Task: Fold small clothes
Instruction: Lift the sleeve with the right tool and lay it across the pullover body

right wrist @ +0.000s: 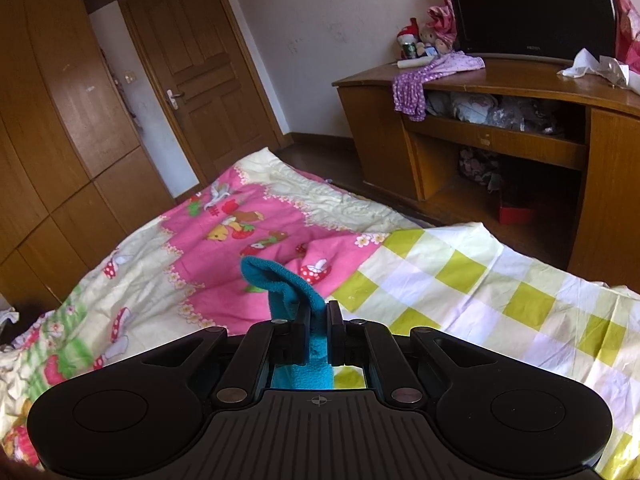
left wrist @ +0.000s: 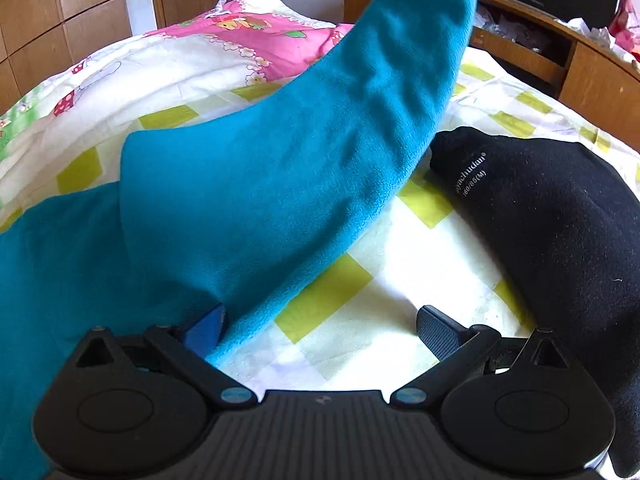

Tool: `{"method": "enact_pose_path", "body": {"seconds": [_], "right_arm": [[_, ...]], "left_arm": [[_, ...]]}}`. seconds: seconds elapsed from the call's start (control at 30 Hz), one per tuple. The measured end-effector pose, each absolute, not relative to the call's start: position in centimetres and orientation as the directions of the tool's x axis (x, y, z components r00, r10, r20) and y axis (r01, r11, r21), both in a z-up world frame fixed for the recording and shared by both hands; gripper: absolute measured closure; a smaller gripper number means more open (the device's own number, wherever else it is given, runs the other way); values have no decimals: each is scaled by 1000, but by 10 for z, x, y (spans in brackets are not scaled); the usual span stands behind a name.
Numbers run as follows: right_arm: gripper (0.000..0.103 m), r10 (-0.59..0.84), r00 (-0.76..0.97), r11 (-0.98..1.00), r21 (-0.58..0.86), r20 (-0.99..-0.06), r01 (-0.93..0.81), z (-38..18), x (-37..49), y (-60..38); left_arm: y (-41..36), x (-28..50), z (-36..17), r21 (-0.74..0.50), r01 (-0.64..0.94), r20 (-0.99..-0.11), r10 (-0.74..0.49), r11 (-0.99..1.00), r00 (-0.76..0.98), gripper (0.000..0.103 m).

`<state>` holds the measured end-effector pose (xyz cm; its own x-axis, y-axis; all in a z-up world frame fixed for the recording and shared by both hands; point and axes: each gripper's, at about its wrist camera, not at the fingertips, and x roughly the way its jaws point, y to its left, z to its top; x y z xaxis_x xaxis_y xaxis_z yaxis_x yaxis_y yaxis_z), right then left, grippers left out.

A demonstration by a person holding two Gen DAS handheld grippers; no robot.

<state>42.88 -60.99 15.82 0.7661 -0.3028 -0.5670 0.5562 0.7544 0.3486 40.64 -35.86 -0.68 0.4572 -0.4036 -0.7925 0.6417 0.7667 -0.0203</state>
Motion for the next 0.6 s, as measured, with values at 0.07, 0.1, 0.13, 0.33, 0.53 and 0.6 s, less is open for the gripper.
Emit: {"method": "enact_pose_path", "body": {"seconds": [0.07,0.1,0.13,0.33,0.53,0.6], "right_arm": [[97,-278,790,776,357,-547,520,172,431,-597],[97,-259,803,791,359,-537,495,179,433,-588],[97,-241,813,806,358,-530,472,185,434,-578],[97,-50,857,907,336,-512,254,206,458,-476],[97,194,816,944,331,-545,-3,187,486,-334],[97,271,769,942,322,-579,-90,169,493,-277]], "left_arm": [[-355,404,0,-53,657,-784,-439,752,439,0],[-352,402,4,-67,660,-777,-454,748,435,0],[-343,399,10,-81,661,-767,-471,746,437,0],[-260,378,40,-132,587,-726,-481,799,492,0],[-142,354,48,-116,423,-743,-361,899,564,0],[-107,346,45,-84,367,-753,-300,927,585,0]]}}
